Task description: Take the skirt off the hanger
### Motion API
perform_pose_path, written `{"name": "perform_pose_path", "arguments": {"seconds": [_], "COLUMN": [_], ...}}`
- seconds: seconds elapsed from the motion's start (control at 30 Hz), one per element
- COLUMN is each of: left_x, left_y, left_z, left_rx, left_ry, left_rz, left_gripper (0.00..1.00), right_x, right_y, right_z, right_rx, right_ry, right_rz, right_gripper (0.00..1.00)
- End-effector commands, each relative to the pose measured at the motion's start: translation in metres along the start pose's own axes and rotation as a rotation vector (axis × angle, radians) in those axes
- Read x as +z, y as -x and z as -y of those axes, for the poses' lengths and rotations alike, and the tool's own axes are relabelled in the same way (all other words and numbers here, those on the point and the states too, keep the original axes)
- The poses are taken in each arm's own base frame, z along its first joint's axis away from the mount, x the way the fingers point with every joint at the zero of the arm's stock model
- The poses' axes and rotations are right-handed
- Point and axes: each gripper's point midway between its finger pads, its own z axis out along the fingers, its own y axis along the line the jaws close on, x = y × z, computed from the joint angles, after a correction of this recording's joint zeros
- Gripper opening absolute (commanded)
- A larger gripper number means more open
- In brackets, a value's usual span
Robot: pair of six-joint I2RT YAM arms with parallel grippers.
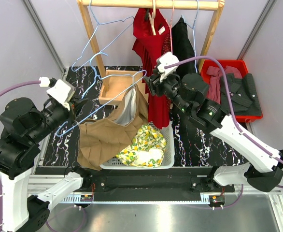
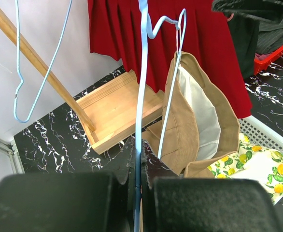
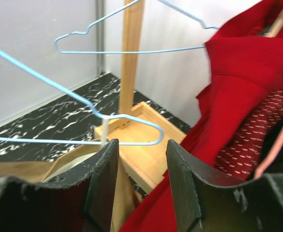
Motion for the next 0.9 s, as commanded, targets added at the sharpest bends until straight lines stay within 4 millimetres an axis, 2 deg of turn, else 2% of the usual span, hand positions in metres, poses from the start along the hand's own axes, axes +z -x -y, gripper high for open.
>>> {"name": "perform_pose_path", "arguments": {"seconds": [0.0,0.23,0.53,0.67,0.87], "left_x": [-0.010,-0.011,-0.009,-0.010,-0.010], "left_y": [0.041,0.040,0.039,0.036,0.035], "left_z": [-0.009,-0.009,-0.008,-0.008,-0.009], "left_rx": [0.034,0.035,0.035,0.035,0.040], "left_ry": [0.046,0.044,0.039,0.041,0.046], "left_rz": [0.142,0.144,0.143,0.140,0.140], "left_gripper": [0.00,0.00,0.00,0.00,0.00], "right_x": [0.011,0.020,0.031,0.033,0.033], "right_y": [-0.013,-0.022,-0.031,-0.029,-0.025], "right_z": [-0.022,-0.036,-0.045,-0.046,-0.041], "right_rx": [0.048,0.066,0.082,0.082,0.066], "right_ry": [0.092,0.149,0.171,0.173,0.157], "right_rz": [-0.025,-0.045,-0.052,-0.046,-0.036], "right_gripper": [0.51,0.57,0.56,0.49,0.27]}}
